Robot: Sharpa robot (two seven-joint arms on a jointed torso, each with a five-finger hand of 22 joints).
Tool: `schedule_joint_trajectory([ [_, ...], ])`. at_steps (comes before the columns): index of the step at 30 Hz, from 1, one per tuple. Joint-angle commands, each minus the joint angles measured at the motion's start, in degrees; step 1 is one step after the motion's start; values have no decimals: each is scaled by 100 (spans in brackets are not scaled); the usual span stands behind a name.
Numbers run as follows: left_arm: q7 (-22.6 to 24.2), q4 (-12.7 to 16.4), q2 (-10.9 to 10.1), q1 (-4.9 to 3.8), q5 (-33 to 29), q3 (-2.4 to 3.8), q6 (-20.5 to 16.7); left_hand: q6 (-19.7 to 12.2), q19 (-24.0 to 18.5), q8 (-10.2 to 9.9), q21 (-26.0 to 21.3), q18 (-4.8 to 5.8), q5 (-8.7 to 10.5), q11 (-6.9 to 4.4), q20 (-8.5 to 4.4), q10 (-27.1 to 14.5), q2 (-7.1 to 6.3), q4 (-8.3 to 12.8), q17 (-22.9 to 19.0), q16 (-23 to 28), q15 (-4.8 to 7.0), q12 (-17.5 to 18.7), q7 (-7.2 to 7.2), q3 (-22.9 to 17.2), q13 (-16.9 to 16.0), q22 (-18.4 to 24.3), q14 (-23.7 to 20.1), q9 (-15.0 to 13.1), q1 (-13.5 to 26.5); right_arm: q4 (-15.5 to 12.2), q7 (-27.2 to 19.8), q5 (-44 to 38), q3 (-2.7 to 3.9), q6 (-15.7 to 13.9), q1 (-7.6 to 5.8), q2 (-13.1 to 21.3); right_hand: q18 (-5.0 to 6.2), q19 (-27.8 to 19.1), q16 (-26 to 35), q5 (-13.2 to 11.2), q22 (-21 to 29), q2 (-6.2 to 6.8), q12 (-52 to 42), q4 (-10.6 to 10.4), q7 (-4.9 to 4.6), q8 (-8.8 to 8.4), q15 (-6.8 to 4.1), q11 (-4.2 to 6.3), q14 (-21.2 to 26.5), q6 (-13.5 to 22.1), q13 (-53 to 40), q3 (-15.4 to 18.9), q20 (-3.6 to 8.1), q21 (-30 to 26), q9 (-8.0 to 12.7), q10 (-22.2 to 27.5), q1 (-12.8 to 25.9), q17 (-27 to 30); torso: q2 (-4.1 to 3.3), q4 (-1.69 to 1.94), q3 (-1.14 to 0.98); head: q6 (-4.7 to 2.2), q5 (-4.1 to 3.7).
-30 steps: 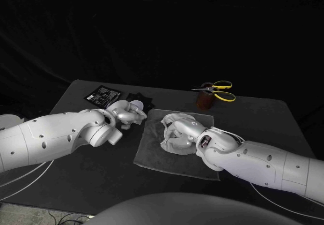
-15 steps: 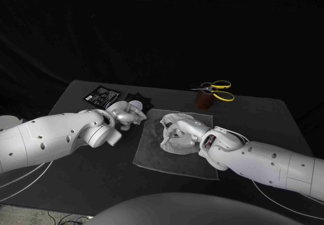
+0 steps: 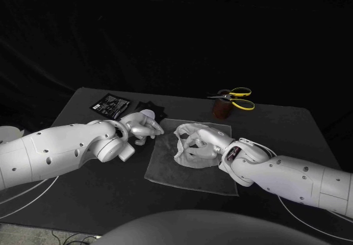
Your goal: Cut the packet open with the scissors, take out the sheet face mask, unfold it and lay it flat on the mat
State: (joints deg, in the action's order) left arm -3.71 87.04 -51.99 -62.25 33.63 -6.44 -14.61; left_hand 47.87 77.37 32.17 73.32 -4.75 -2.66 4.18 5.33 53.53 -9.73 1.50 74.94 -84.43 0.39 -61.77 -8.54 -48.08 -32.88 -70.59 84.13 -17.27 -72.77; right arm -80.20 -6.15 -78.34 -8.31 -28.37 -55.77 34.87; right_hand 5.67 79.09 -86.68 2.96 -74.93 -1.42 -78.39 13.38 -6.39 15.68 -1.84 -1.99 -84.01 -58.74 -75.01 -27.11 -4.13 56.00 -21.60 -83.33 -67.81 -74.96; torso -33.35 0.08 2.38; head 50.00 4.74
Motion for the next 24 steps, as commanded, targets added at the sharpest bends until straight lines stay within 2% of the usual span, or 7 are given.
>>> schedule_joint_trajectory([
  [1, 124, 38, 63, -1, 606, 1, 309, 130, -41, 131, -21, -70, -19, -72, -16, 26, 19, -23, 173, 12, 1, 29, 40, 64, 31, 4, 131, -64, -43, -114, 310, 263, 10, -242, 2, 62, 22, 52, -48, -5, -723, -38, -38, -89, 31, 30, -42, 48, -469, -20, -602, 26, 14, 73, -17, -34, 70, -922, 4, -5, -2, 0, -12],
  [4, 185, 15, 155, -1, 973, -1, 362, 202, -38, 239, -14, -68, -21, -119, -47, 98, 41, -29, 193, 3, 38, 50, 98, 114, 66, -5, 137, -108, -62, -234, 506, 350, 19, -243, 1, 91, 16, 66, -56, -7, -731, -42, -55, -108, 37, 32, -48, 55, -473, -13, -616, 30, 19, 110, -21, -47, 83, -938, 4, -8, -1, 0, -10],
  [10, 321, -165, 486, 14, 1911, -20, 328, 201, -14, 263, 16, -59, -21, -159, -83, 237, 52, -9, 244, -20, 75, 27, 134, 140, 32, -37, 160, -112, -103, -393, 1033, 256, 26, -213, 1, -14, 13, 77, -63, -6, -736, -57, -62, -109, 42, 29, -55, 62, -477, 5, -621, 14, 26, 133, -23, -56, 64, -951, -7, -4, 4, 0, -46],
  [14, 379, -304, 691, 31, 2390, -57, 281, 225, -9, 281, 23, -57, -20, -168, -97, 294, 16, 11, 264, -30, 86, 13, 142, 179, 5, -44, 169, -116, -119, -394, 1299, 102, 25, -198, 3, -108, 13, 82, -64, -8, -736, -21, -59, -125, 47, 42, -60, 65, -478, -4, -619, 38, 33, 132, -33, -59, 92, -953, -4, -14, 13, 0, -54],
  [17, 411, -416, 843, 45, 2653, -76, 277, 272, 3, 315, 37, -52, -20, -182, -109, 367, 13, 15, 282, -39, 98, -11, 158, 234, -39, -60, 178, -125, -136, -374, 1453, -34, 23, -181, 11, -190, 12, 88, -67, -8, -736, 4, -61, -133, 65, 66, -69, 78, -480, -30, -621, 49, 41, 135, -47, -65, 100, -958, -7, -5, 16, 0, -50],
  [22, 382, -611, 1038, 54, 2897, -88, 316, 315, 34, 350, 75, -40, -21, -198, -121, 463, 30, 10, 330, -60, 111, -60, 175, 280, -136, -103, 197, -136, -151, -289, 1650, -234, 15, -138, 43, -318, 10, 96, -64, -8, -739, 18, -67, -133, 84, 93, -81, 94, -478, -59, -625, 50, 50, 151, -62, -72, 93, -951, 2, 7, 8, 0, -42],
  [24, 340, -676, 1091, 56, 2948, -90, 332, 296, 45, 339, 88, -36, -22, -203, -128, 496, 42, 11, 336, -64, 118, -75, 179, 291, -163, -116, 201, -130, -165, -252, 1694, -295, 12, -108, 59, -360, 12, 95, -63, -8, -737, 25, -62, -129, 90, 99, -85, 99, -478, -65, -622, 49, 52, 142, -66, -71, 88, -948, 3, 1, 8, 0, -30],
])
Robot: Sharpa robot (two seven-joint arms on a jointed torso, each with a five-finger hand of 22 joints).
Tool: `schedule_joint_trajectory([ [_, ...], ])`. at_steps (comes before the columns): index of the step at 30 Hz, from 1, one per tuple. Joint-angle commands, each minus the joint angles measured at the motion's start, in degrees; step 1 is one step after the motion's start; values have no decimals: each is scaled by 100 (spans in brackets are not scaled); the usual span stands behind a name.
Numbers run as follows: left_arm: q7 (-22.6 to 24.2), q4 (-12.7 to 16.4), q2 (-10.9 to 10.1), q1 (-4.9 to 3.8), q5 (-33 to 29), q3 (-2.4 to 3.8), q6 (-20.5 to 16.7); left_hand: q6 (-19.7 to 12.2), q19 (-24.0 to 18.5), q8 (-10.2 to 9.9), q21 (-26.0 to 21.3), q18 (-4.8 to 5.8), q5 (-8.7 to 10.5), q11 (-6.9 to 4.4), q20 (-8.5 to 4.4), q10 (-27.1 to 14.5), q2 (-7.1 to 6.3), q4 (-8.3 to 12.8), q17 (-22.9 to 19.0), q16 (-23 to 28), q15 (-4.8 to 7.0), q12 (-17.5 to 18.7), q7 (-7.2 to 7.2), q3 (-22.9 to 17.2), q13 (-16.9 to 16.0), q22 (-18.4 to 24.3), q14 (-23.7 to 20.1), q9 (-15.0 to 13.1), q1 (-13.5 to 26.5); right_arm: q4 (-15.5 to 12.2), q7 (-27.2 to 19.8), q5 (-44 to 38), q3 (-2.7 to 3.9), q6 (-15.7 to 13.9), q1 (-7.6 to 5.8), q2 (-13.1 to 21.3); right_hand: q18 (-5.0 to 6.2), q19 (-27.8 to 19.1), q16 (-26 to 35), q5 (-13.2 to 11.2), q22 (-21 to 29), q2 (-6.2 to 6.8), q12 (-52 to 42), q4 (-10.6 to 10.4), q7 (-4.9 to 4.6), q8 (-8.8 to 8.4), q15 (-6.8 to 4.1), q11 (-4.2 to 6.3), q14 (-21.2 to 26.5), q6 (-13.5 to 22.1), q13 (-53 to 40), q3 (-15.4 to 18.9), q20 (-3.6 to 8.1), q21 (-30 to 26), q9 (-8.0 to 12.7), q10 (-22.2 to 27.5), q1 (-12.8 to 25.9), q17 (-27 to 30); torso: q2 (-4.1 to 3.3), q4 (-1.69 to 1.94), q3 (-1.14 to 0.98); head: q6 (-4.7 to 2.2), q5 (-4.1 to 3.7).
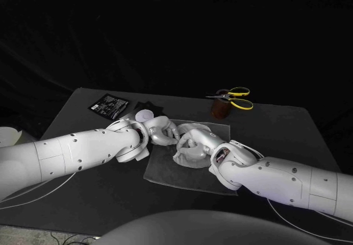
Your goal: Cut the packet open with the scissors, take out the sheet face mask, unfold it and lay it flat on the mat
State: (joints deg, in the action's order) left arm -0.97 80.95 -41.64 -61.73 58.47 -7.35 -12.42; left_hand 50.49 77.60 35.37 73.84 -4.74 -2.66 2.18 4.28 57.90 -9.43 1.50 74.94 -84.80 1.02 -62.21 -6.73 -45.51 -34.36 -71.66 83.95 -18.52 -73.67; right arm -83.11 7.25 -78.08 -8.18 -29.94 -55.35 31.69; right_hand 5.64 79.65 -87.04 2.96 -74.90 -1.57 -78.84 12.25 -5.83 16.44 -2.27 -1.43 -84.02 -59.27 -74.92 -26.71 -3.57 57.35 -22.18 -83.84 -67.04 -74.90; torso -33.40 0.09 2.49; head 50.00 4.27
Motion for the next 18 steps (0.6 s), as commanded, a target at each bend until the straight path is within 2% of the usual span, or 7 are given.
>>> schedule_joint_trajectory([
  [1, 43, -107, 84, 4, 492, 0, 124, 17, 24, 7, 39, -36, -23, -3, -26, 65, 17, 12, 328, -23, 56, -31, -4, 36, -18, -12, 216, 2, -83, 65, 374, -355, -2, 66, 27, -69, 15, 39, -26, -8, -739, 48, -15, -8, 36, 26, -45, 47, -477, -12, -631, 6, 0, 4, -10, -20, 2, -951, 6, -2, -4, 0, 15],
  [8, -52, -323, 235, 6, 569, -2, 223, -111, 38, -131, 59, -29, -24, 24, -29, 94, 31, 36, 347, -32, 42, -55, -44, -6, -65, -31, 223, 79, -144, 168, 446, -538, -11, 128, 81, -174, 15, 42, -27, -8, -740, 72, -14, 18, 41, 36, -54, 54, -477, -14, -631, -3, 8, 8, -17, -21, -29, -953, 0, -2, -7, 0, 10],
  [13, -85, -439, 299, 7, 581, -2, 302, -226, 39, -321, 73, -26, -27, 75, -1, 130, 60, 46, 352, -36, 2, -153, -104, -115, -211, -44, 222, 195, -194, 185, 450, -609, -13, 167, 98, -187, 15, 41, -27, -8, -738, 86, -16, 40, 45, 48, -59, 59, -477, -24, -634, -13, 14, 4, -25, -24, -57, -955, 2, -6, -5, 0, -5],
  [18, -126, -513, 345, 7, 580, -3, 437, -268, 32, -439, 79, -27, -26, 104, 26, 121, 64, 31, 359, -41, -25, -219, -132, -177, -279, -49, 221, 277, -186, 167, 438, -659, -14, 172, 104, -168, 15, 41, -25, -8, -738, 87, -18, 53, 47, 54, -62, 62, -476, -29, -636, -24, 18, 3, -29, -26, -78, -950, 7, -3, -12, 0, -5],
])
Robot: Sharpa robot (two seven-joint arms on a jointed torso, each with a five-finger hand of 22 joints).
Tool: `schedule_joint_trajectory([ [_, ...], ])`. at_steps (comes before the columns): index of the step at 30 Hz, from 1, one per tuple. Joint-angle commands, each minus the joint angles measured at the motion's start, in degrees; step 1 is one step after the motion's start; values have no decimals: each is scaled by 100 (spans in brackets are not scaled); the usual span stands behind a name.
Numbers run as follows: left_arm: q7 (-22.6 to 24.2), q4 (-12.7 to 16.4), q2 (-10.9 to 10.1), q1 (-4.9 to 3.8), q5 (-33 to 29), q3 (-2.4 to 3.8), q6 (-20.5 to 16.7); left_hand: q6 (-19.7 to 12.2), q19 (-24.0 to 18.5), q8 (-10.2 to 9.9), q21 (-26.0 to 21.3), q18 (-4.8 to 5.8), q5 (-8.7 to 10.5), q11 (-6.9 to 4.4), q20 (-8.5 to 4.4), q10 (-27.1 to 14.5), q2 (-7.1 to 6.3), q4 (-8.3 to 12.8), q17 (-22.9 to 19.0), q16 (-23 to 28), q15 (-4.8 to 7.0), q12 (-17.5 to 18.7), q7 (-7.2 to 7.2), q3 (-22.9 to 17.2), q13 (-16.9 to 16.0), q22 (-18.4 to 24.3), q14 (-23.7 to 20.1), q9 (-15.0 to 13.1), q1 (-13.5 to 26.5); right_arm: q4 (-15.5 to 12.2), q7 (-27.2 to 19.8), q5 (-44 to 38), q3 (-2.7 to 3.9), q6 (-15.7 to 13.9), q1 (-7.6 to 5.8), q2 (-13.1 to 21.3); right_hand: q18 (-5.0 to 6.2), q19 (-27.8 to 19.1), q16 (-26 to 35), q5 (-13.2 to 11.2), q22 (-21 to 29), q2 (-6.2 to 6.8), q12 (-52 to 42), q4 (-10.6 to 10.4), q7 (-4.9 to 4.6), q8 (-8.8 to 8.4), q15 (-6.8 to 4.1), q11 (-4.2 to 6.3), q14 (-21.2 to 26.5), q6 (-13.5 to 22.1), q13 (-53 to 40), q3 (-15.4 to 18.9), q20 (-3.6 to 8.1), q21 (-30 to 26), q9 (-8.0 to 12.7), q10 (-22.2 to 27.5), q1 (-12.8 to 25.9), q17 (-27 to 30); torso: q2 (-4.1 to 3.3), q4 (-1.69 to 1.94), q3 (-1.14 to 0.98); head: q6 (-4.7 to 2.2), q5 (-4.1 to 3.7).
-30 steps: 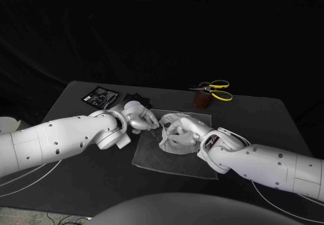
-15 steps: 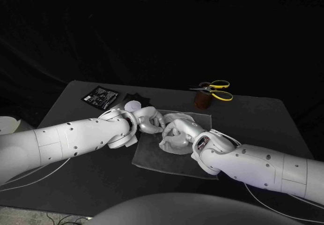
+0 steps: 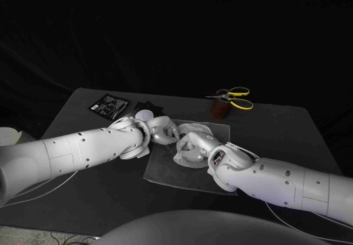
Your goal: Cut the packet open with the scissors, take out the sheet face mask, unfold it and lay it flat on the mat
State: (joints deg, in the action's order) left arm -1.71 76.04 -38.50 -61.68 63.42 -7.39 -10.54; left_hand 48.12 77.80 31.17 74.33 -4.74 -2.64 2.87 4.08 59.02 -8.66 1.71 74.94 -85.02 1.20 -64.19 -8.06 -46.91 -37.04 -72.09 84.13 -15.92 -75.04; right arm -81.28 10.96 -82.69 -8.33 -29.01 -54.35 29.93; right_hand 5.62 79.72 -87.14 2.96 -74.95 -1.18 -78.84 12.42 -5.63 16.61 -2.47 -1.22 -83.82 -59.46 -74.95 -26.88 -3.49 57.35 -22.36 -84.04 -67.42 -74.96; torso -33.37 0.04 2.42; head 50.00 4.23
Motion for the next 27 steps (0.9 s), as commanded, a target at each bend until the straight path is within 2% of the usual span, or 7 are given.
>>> schedule_joint_trajectory([
  [1, -65, -30, 36, 2, 85, 2, 274, -32, 11, -30, 29, -27, -28, 37, 48, 12, -12, 7, 363, -21, -46, -33, -1, -42, -27, -6, 205, 25, -46, -21, 67, -205, 0, 80, 5, 13, 18, 33, -15, -8, -733, 48, -18, 36, 27, 37, -42, 41, -496, -10, -632, -7, 9, 3, -11, -7, -39, -944, 4, 2, -4, 0, -2],
  [9, -160, -84, 66, 2, 84, 2, 426, -95, 7, -171, 43, -26, -27, 53, 71, -18, -11, -25, 376, -30, -65, -104, -14, -74, -95, -22, 203, 115, -22, -55, 75, -248, 0, 103, 10, 71, 16, 36, -15, -4, -735, 46, -12, 43, 27, 42, -44, 42, -496, -14, -628, -16, 11, 10, -14, -4, -54, -944, 2, -1, -5, 0, -7],
  [21, -265, -105, 72, 1, 63, 2, 476, -118, -11, -243, 31, -31, -25, 63, 80, -32, -18, -49, 365, -28, -72, -142, -25, -76, -130, -8, 196, 160, 0, -79, 141, -302, 0, 209, 11, 162, 17, 33, -11, -3, -733, 49, -5, 47, 26, 44, -45, 42, -495, -15, -623, -19, 13, 2, -16, -1, -58, -937, 5, -3, -5, 0, -49],
  [25, -326, -93, 75, 1, 23, 1, 500, -85, -29, -291, 20, -34, -21, 75, 100, 13, -116, -125, 359, -28, -89, -247, -33, 90, -254, 0, 188, 197, 113, -78, 186, -328, 0, 269, 11, 187, 18, 33, -11, -2, -733, 56, -5, 48, 24, 44, -45, 41, -495, -14, -623, -17, 13, 0, -17, -1, -56, -937, 4, -1, -1, 0, -57],
  [27, -356, -90, 79, 1, 19, 1, 520, -84, -29, -291, 20, -34, -22, 75, 100, 14, -117, -126, 359, -28, -89, -248, -32, 92, -257, 0, 188, 197, 114, -77, 202, -338, 0, 296, 10, 199, 18, 31, -9, -2, -731, 65, 0, 49, 22, 45, -44, 39, -494, -13, -620, -13, 14, -5, -17, 1, -52, -934, 4, 0, -1, 0, -59],
])
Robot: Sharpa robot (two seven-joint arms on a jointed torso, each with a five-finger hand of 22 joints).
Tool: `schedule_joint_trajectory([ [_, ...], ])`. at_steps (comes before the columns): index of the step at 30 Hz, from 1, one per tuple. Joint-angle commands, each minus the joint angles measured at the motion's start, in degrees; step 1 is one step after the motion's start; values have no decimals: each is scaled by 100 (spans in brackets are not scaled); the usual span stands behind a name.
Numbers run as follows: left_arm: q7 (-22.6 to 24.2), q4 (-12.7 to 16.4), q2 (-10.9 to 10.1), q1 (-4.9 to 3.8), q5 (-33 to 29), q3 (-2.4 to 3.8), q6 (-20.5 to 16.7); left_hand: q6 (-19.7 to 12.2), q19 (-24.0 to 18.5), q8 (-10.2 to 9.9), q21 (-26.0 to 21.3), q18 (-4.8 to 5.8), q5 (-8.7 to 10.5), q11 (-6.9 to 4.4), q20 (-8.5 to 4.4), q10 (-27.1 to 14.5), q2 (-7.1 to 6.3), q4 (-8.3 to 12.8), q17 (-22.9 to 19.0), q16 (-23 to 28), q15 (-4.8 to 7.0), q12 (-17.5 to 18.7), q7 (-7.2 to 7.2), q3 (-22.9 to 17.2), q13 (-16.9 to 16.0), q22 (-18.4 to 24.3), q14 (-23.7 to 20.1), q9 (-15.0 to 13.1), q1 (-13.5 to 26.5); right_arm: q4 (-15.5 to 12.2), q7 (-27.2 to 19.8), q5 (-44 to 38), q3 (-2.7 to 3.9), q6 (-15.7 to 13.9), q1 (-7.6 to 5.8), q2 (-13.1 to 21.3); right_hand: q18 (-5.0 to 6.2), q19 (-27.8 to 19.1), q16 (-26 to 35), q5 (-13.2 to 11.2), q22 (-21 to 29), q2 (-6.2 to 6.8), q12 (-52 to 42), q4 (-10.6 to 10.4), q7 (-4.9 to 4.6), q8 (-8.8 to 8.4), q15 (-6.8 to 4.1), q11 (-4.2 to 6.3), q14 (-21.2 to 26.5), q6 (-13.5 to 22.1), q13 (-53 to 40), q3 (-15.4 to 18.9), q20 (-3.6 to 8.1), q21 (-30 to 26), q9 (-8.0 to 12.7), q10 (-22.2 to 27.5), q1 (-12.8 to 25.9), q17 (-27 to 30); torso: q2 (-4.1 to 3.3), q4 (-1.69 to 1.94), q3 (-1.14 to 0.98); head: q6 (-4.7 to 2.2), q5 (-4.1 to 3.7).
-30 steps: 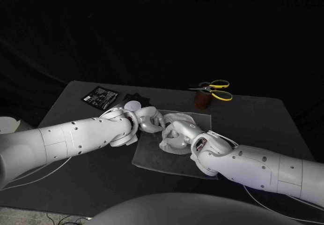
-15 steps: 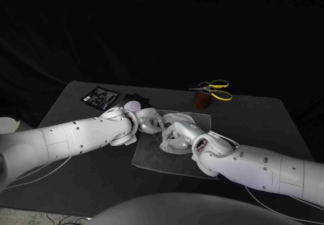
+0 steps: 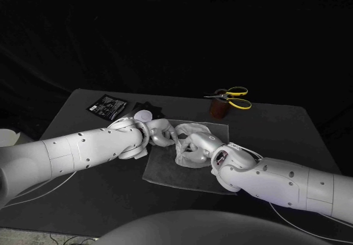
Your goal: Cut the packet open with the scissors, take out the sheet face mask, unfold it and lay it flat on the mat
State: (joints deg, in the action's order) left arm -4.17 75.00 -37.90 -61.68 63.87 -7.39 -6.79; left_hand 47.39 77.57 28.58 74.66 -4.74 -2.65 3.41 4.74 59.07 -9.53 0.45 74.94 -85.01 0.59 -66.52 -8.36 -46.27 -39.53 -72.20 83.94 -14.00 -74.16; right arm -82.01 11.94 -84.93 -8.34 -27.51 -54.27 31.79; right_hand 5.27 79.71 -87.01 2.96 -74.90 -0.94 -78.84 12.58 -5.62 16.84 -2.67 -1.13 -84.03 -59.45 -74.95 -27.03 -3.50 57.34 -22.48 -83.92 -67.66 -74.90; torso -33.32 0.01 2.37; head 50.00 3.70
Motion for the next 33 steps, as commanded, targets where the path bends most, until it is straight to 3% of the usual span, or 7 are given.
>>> schedule_joint_trajectory([
  [1, -121, 14, 20, 1, -28, 1, 151, -11, -6, -34, -14, -34, -21, 20, 35, 8, -30, -2, 359, -28, -28, -16, -3, 32, -8, 12, 207, 6, 27, -6, 108, -117, 0, 150, 2, 18, 52, 33, -22, -2, -736, 41, 0, 33, 21, 22, -24, 30, -473, -14, -620, 2, 15, -4, -6, -11, -28, -939, -4, 4, 2, 0, -7],
  [21, -139, 28, -9, 1, -75, 0, 89, -16, -10, -54, -18, -36, -23, 17, 36, 44, -13, 1, 347, -24, -26, -58, -2, 39, -82, 16, 202, 19, 3, -274, 181, -171, 14, -99, -40, 330, 39, 53, -39, 4, -751, 63, -13, 4, 21, 30, -21, 27, -481, -21, -632, 19, 16, 60, -10, -21, 16, -974, -3, 3, 7, 0, -20],
  [24, -125, 39, -12, 1, -96, 0, 84, -14, -11, -56, -19, -36, -23, 17, 36, 69, -10, 1, 346, -24, -26, -80, -2, 42, -125, 17, 201, 20, -1, -352, 153, -66, 17, -169, -44, 353, 34, 66, -47, 7, -757, 107, -20, -81, 26, 25, -21, 29, -485, -13, -639, 67, 17, 88, -6, -34, 132, -991, -4, 7, 5, 0, -32],
  [27, -115, 50, -16, 1, -114, 0, 84, -14, -11, -56, -19, -36, -23, 17, 36, 69, -10, 1, 346, -24, -26, -80, -2, 42, -125, 17, 201, 20, -1, -403, 138, 21, 19, -196, -46, 328, 28, 80, -56, 55, -762, 237, -29, -268, 8, -24, -10, 15, -490, 48, -649, 204, 11, 114, 22, -48, 383, -1007, -4, 7, 5, 0, -42],
  [33, -106, 63, -16, 1, -142, 0, 92, -7, -13, -57, -20, -37, -23, 18, 37, 80, -5, 4, 343, -23, -26, -95, -2, 46, -147, 18, 200, 23, -10, -387, 190, 60, 20, -172, -43, 195, 27, 83, -55, 134, -763, 271, -24, -299, 8, -39, -11, 15, -489, 63, -647, 211, 10, 117, 31, -47, 394, -1005, -4, 11, 7, 0, -56],
])
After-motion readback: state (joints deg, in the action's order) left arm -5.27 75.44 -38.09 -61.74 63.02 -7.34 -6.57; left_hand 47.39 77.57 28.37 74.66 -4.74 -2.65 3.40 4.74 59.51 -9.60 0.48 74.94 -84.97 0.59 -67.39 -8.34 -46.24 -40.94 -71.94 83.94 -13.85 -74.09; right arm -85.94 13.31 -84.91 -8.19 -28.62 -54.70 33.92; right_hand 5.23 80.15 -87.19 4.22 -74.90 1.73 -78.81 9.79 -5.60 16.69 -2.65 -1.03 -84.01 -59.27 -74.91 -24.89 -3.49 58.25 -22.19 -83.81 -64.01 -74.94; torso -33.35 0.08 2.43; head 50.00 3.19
